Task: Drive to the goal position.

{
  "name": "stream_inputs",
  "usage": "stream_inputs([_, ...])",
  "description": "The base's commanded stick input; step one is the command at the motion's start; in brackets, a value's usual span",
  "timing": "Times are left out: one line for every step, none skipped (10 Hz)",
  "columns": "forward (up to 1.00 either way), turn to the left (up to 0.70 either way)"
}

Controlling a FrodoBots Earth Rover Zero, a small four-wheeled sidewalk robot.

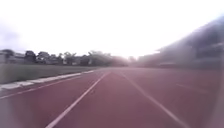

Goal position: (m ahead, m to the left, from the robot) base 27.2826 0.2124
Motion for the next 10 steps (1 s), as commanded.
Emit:
stream_inputs([0.70,-0.07])
stream_inputs([0.70,-0.30])
stream_inputs([0.70,-0.27])
stream_inputs([0.70,-0.08])
stream_inputs([0.70,0.00])
stream_inputs([0.70,0.00])
stream_inputs([0.70,0.00])
stream_inputs([0.70,0.00])
stream_inputs([0.70,0.00])
stream_inputs([0.70,0.00])
